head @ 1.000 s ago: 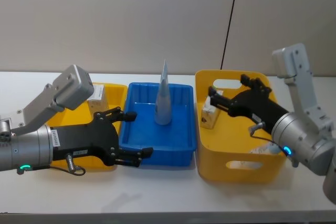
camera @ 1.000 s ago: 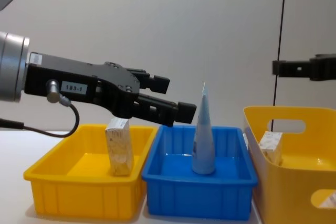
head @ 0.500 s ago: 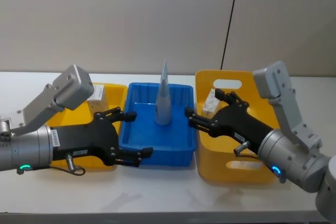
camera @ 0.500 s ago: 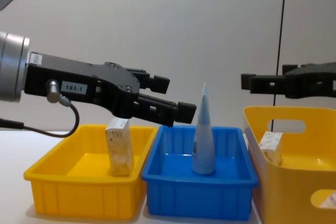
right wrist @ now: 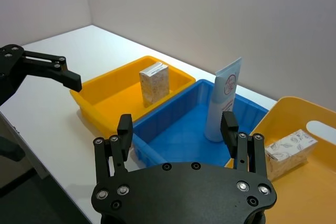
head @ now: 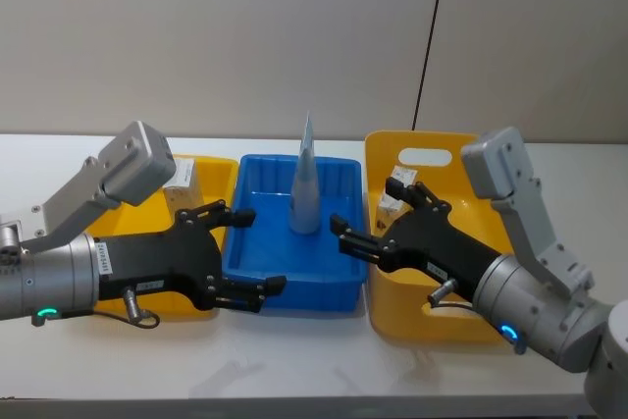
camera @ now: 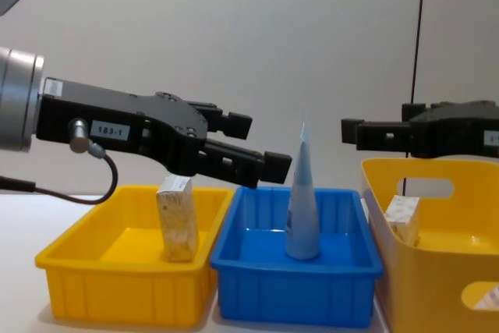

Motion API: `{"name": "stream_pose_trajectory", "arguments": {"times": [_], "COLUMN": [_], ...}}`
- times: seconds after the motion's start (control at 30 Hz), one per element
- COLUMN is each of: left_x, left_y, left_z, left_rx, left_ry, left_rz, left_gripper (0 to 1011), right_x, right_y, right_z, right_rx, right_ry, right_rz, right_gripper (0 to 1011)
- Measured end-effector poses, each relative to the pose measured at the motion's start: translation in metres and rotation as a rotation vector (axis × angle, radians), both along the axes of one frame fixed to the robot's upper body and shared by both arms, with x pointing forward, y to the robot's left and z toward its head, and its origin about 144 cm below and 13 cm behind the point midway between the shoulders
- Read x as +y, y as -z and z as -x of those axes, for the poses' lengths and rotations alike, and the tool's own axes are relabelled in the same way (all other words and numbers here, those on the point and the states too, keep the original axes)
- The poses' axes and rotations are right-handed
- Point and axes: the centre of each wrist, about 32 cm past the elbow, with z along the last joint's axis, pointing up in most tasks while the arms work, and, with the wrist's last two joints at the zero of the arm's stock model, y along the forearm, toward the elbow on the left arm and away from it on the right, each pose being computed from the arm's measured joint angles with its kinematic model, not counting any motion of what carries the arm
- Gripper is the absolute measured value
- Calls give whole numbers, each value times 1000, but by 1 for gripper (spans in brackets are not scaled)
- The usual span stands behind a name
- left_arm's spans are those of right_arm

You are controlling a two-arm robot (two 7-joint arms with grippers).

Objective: Bimanual collaborative sorting of washing and personal care products

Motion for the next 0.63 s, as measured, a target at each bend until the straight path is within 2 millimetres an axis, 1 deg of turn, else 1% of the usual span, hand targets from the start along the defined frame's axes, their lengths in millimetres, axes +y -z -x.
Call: {"name": "stream_pose_trajectory", "arguments": {"times": [0.63], "left_x": [0], "left_y": [0], "left_z": [0], "left_rx": [0], "left_ry": [0], "left_rz": [0], "left_gripper": [1002], "right_x": [2], "right_y": [2], "right_z": [2], "right_rx": [0], "right_ry": [-20], "right_rz": [-1], "right_gripper": [1002]}}
